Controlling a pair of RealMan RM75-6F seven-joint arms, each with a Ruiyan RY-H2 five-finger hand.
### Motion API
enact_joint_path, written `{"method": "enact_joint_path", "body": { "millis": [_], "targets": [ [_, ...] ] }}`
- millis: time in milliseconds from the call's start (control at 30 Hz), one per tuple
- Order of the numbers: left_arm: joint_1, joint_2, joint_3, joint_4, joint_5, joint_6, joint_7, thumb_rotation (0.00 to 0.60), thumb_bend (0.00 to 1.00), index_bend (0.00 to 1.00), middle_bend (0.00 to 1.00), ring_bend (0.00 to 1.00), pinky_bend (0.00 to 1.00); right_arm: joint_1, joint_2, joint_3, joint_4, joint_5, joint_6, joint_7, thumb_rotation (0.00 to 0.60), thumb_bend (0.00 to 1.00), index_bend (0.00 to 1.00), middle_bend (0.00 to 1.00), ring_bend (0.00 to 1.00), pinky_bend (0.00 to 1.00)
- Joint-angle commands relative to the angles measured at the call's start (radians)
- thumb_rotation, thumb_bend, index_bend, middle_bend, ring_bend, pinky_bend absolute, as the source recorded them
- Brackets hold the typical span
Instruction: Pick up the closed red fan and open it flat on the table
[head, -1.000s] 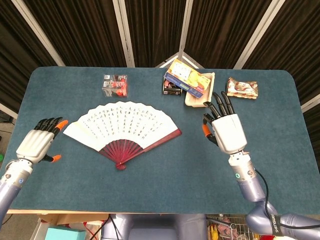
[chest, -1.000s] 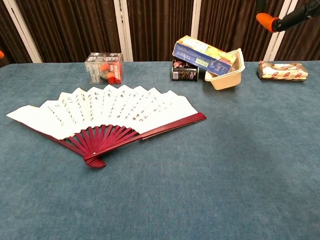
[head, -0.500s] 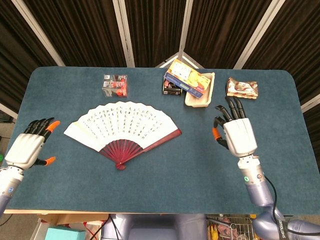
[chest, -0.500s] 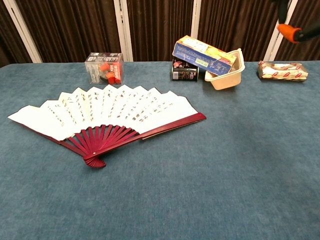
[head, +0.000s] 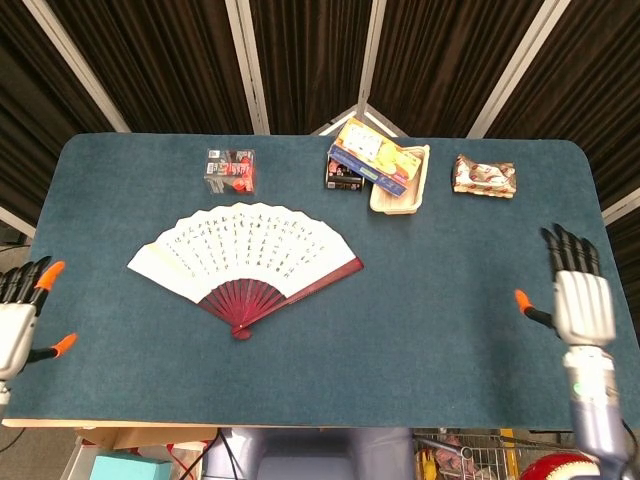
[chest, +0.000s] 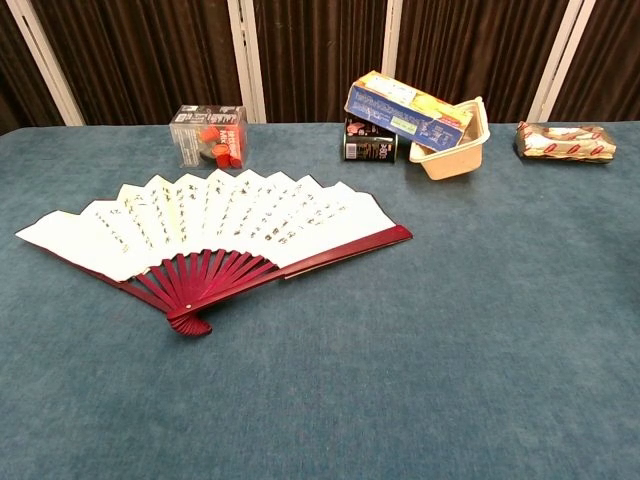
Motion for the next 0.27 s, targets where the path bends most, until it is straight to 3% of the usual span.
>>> {"method": "enact_joint_path", "body": {
  "millis": [33, 267],
  "targets": [
    [0.041, -0.022, 0.016, 0.04, 0.042, 0.063, -0.01, 0.6, 0.0, 0.0, 0.0, 0.0, 0.0, -0.103, 0.07, -0.074, -0.029, -0.078, 0.076, 0.096, 0.6, 0.27, 0.0, 0.0, 0.0, 0.04],
    [0.092, -0.071, 0.02, 0.151, 0.084, 0.131, -0.032, 0.6, 0.0, 0.0, 0.0, 0.0, 0.0, -0.219, 0.061, -0.158, 0.071, -0.193, 0.192, 0.145, 0.6, 0.27, 0.0, 0.0, 0.0, 0.03]
  ]
}}
